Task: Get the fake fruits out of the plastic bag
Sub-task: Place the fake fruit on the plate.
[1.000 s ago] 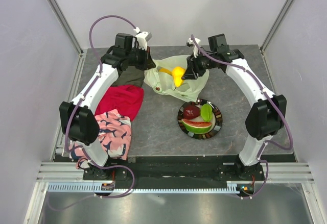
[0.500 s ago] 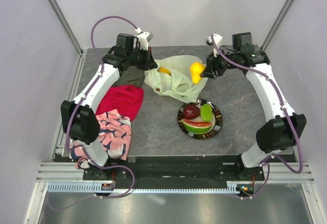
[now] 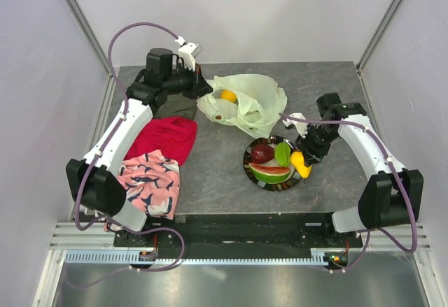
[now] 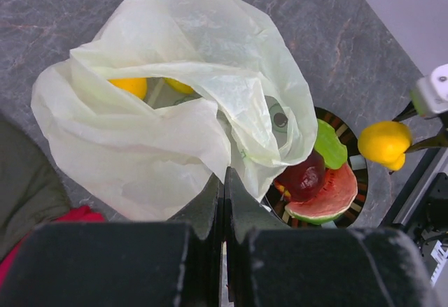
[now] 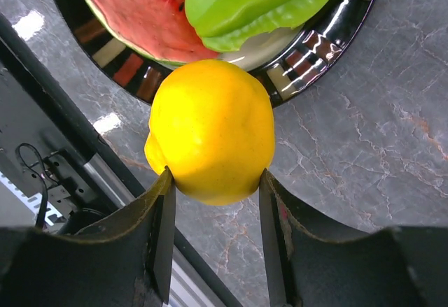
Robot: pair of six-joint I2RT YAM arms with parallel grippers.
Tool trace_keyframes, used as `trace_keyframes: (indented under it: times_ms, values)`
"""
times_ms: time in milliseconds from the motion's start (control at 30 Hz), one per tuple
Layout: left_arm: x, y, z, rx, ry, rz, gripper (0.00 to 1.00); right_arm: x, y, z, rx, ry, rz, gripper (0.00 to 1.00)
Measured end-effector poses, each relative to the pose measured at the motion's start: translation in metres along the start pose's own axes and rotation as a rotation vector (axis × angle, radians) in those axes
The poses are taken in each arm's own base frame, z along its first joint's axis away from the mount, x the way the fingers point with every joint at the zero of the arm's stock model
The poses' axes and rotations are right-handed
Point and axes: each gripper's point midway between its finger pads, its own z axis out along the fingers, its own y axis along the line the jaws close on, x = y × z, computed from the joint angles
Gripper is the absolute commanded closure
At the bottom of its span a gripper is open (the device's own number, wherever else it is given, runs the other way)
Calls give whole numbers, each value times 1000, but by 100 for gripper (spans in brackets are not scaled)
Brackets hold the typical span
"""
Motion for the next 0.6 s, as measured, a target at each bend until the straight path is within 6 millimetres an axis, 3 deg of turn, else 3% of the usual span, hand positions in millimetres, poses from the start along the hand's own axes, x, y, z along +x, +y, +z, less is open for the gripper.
trace_keyframes:
  times_ms: [167, 367, 600]
  values:
    - [-2, -9, -16, 5, -28, 16, 98, 2, -10, 13, 0, 21, 29, 65]
    - [2, -12, -18, 13, -23, 14, 98, -1, -29, 42, -15, 35, 94, 63]
    - [2, -13, -18, 19, -22, 14, 98, -9, -32, 49, -32, 11, 126, 60]
